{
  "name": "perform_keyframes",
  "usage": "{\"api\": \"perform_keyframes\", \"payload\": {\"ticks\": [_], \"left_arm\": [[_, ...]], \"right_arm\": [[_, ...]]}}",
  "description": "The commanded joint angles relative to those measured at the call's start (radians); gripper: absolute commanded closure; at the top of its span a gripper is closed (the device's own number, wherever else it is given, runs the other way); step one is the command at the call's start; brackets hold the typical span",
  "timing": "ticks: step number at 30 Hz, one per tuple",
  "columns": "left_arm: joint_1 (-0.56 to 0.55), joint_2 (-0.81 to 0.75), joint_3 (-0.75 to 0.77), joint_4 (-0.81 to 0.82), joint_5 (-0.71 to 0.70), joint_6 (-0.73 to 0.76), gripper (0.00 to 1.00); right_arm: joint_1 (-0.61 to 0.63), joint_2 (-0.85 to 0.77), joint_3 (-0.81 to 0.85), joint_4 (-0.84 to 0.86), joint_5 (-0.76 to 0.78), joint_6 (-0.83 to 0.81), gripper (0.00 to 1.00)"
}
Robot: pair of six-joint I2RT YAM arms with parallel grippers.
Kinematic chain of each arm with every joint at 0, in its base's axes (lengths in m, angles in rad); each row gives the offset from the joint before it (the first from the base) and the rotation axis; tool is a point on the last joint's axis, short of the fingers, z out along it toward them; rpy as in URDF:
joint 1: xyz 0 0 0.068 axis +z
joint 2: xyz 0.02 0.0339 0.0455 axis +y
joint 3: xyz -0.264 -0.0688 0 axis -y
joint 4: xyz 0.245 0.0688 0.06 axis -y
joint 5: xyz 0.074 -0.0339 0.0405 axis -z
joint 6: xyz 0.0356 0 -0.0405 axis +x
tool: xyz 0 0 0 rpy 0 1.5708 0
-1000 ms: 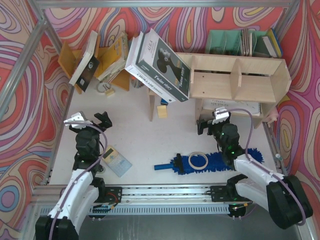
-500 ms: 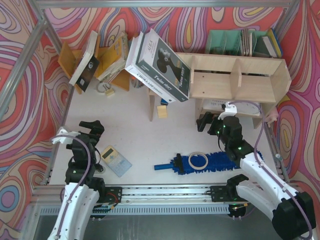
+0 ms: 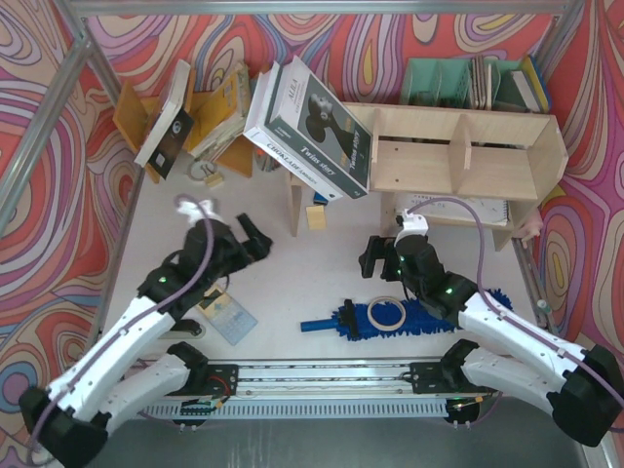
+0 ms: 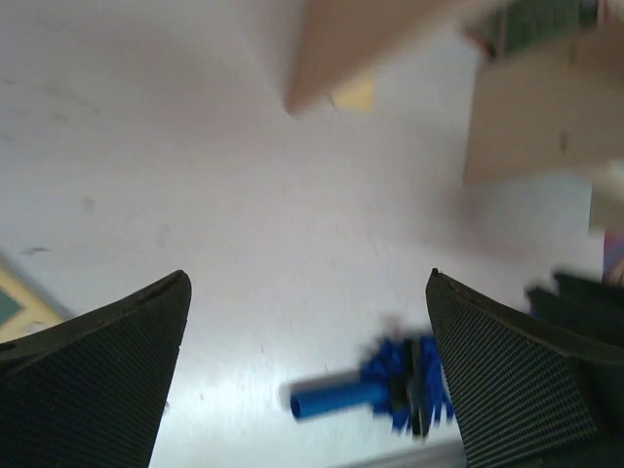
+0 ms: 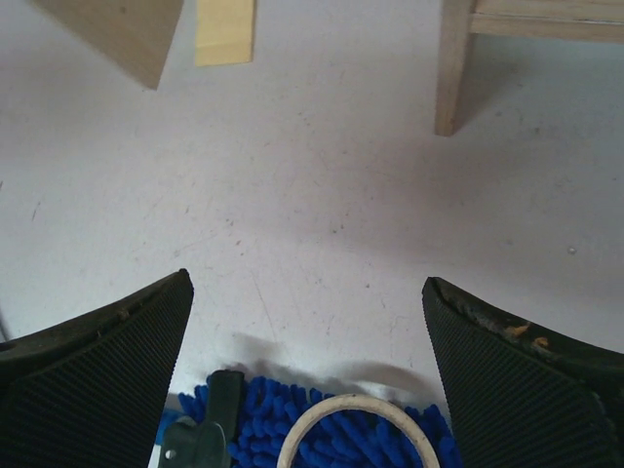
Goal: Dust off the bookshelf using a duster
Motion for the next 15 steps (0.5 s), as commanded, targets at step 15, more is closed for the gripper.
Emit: {"api": "perform_keyframes", "payload": {"ticks": [15], "left_arm": [[-0.402, 0.265, -0.083, 0.277, 0.260, -0.010, 0.31]], "right_arm": [[0.007, 0.072, 0.067, -0.046, 0.199, 0.190, 0.15]]}}
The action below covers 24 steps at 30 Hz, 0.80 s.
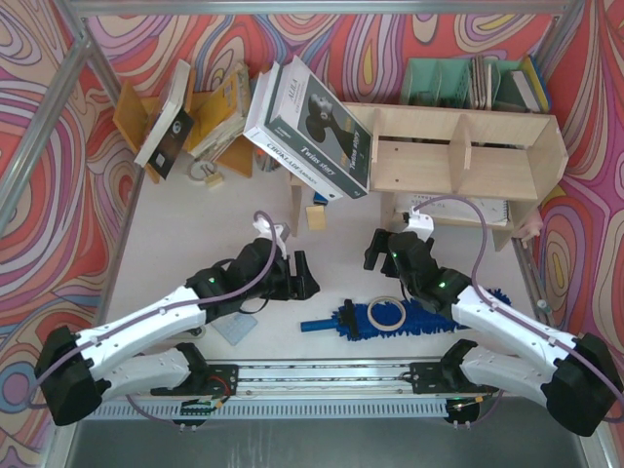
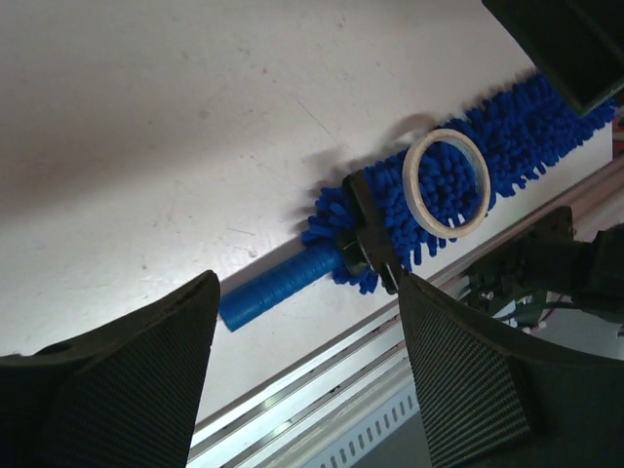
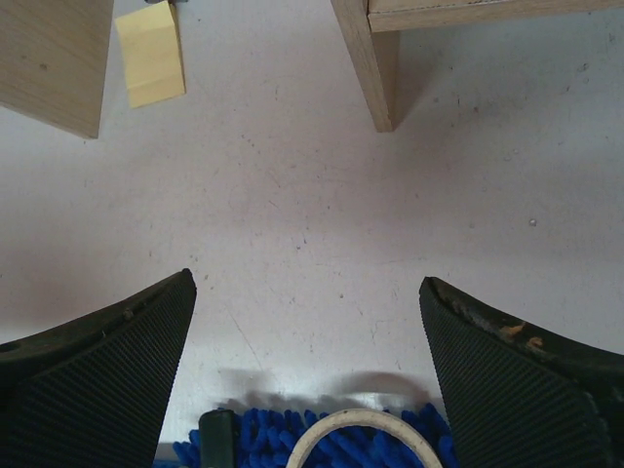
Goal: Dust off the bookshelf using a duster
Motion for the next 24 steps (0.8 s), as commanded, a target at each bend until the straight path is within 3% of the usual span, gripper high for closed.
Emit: {"api": "perform_keyframes", "payload": {"ticks": [1, 11, 24], "left_arm": [[-0.016, 0.062, -0.050, 0.172, 0.082, -0.057, 0.34], [-0.064, 0.227, -0.120, 0.412, 0.213, -0.201, 0.49], [-0.075, 0.411, -0.030, 0.412, 0.299, -0.218, 0.58]], "right_arm": [[0.006, -0.001, 0.042, -0.006, 0.031, 0.038, 0.15], [0.008, 0.012, 0.058, -0.023, 0.017, 0.030, 0.15], [0.009, 0.001, 0.019, -0.011, 0.019, 0.035, 0.16]]}}
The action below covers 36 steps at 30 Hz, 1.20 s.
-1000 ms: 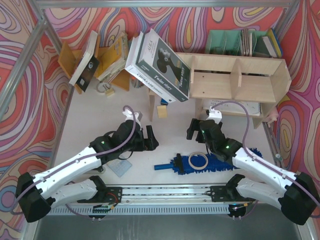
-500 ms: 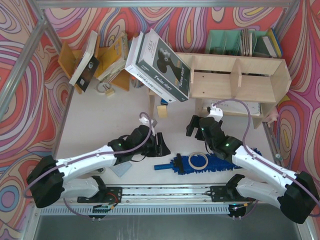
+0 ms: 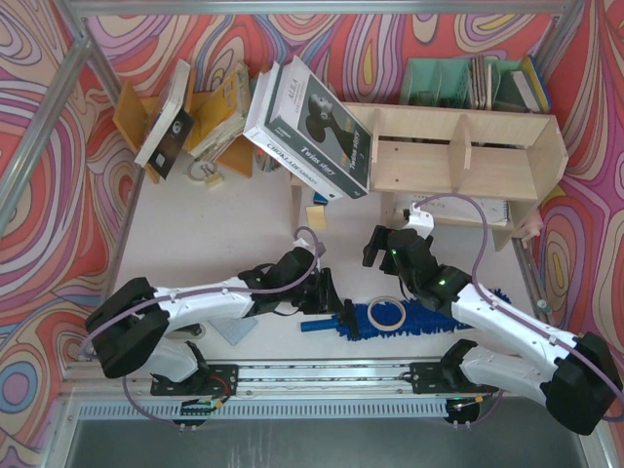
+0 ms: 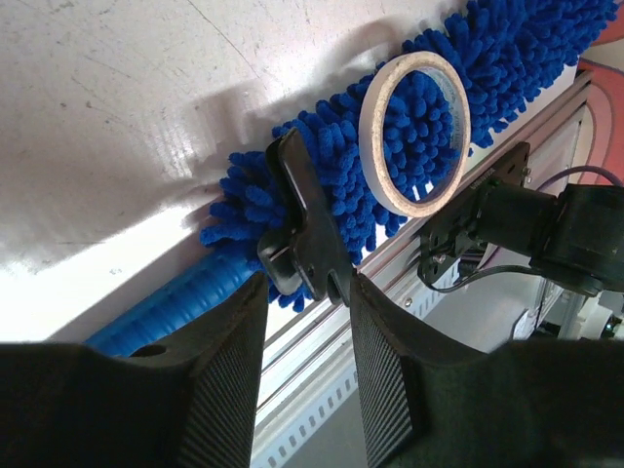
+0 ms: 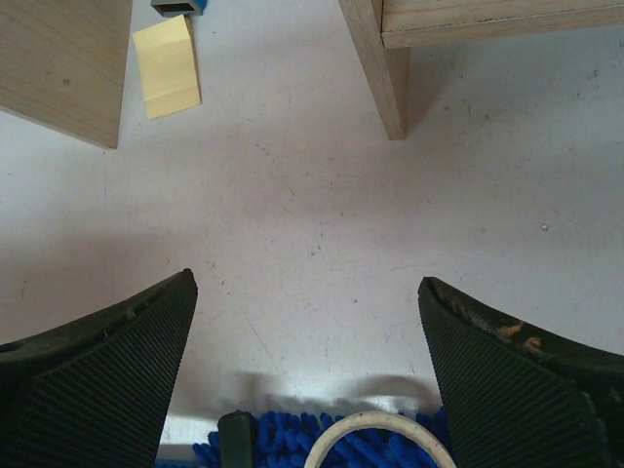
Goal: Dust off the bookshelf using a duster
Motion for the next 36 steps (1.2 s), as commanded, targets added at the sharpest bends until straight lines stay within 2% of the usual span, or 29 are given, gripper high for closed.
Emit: {"api": "perform_keyframes", "payload": {"ticks": [1, 10, 18, 31, 36], "left_arm": [[-0.003, 0.051, 0.043, 0.029, 0.052, -0.017, 0.58], [-0.003, 0.110, 0.080, 0.014, 0.064, -0.017, 0.65], [-0.003, 0.132, 0.085, -0.026, 0.050, -0.010, 0.66], [-0.004, 0.164, 0.105, -0.045, 0.048, 0.004, 0.87], [-0.005, 0.114, 0.111, -0.107, -0.016, 0.036, 0.94]], "right_arm": [[0.008, -0.011, -0.012, -0.001, 0.022, 0.009, 0.16], [0.007, -0.022, -0.031, -0.002, 0.027, 0.008, 0.16], [0.008, -0.026, -0.027, -0.004, 0.037, 0.004, 0.15], [0.008, -0.029, -0.027, -0.011, 0.045, 0.003, 0.16], [0.007, -0.034, -0.030, -0.016, 0.049, 0.004, 0.16]]}}
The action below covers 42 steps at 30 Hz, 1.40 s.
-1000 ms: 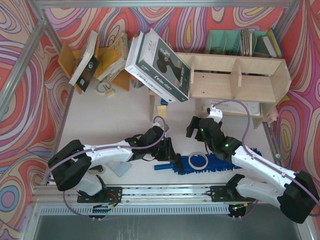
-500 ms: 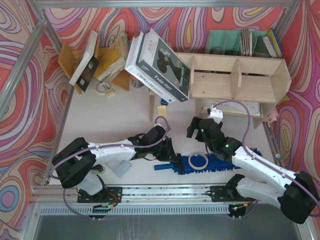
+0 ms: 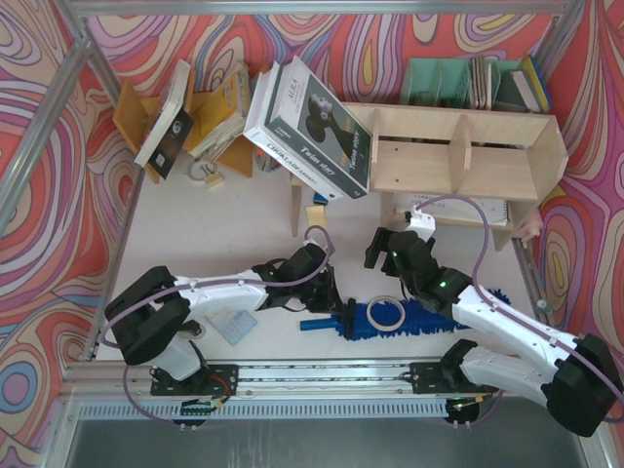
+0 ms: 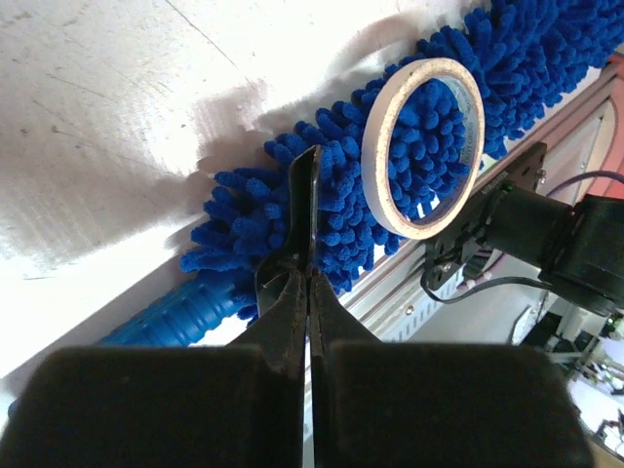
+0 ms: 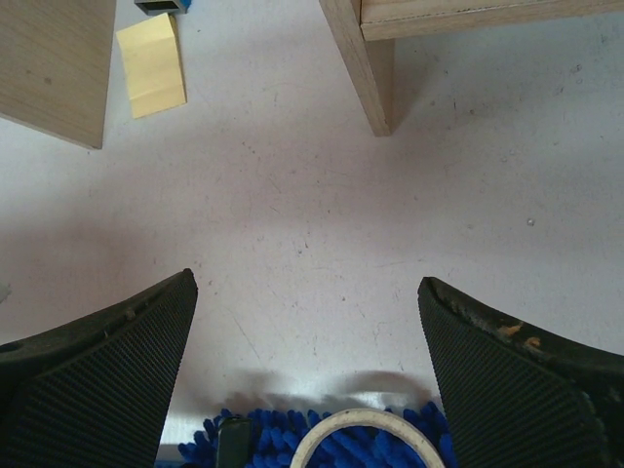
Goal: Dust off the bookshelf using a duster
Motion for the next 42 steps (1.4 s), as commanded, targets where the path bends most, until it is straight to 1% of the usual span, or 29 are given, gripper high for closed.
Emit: {"api": "perform_keyframes", "payload": {"ticks": [1, 4, 7, 13, 17, 21, 23, 25, 28, 33, 37, 42], "left_arm": [[-0.002, -0.055, 0.017, -0.113, -0.088, 0.053, 0.95], [-0.003, -0.140, 0.026, -0.205, -0.186, 0.088, 0.98], [0.000, -0.216, 0.027, -0.264, -0.282, 0.101, 1.00], [0.024, -0.293, 0.009, -0.278, -0.360, 0.070, 1.00], [0.063, -0.341, -0.020, -0.266, -0.373, 0.058, 1.00], [0.077, -0.362, -0.036, -0.267, -0.383, 0.054, 1.00], [0.085, -0.373, -0.043, -0.269, -0.384, 0.054, 1.00], [0.101, -0.392, -0.052, -0.278, -0.386, 0.054, 1.00], [0.146, -0.419, -0.065, -0.306, -0.397, 0.071, 1.00], [0.239, -0.457, -0.096, -0.354, -0.409, 0.104, 1.00], [0.318, -0.469, -0.123, -0.350, -0.402, 0.114, 1.00], [0.400, -0.445, -0.127, -0.329, -0.403, 0.139, 1.00]], "right_arm": [[0.007, -0.023, -0.011, -0.015, 0.034, 0.005, 0.16], [0.007, -0.024, -0.011, -0.020, 0.037, 0.004, 0.16], [0.007, -0.023, -0.011, -0.019, 0.038, 0.005, 0.16], [0.007, -0.006, 0.007, -0.030, 0.030, -0.009, 0.16], [0.010, -0.004, 0.012, -0.039, 0.015, -0.024, 0.17], [0.019, 0.007, 0.020, -0.034, 0.013, -0.027, 0.17], [0.046, 0.024, 0.035, -0.042, 0.023, -0.024, 0.17], [0.085, 0.044, 0.056, -0.067, 0.065, -0.013, 0.17], [0.153, 0.073, 0.085, -0.111, 0.115, 0.015, 0.17], [0.224, 0.101, 0.100, -0.149, 0.142, 0.073, 0.18], [0.256, 0.107, 0.103, -0.169, 0.157, 0.100, 0.18], [0.284, 0.108, 0.102, -0.203, 0.160, 0.143, 0.18]]}}
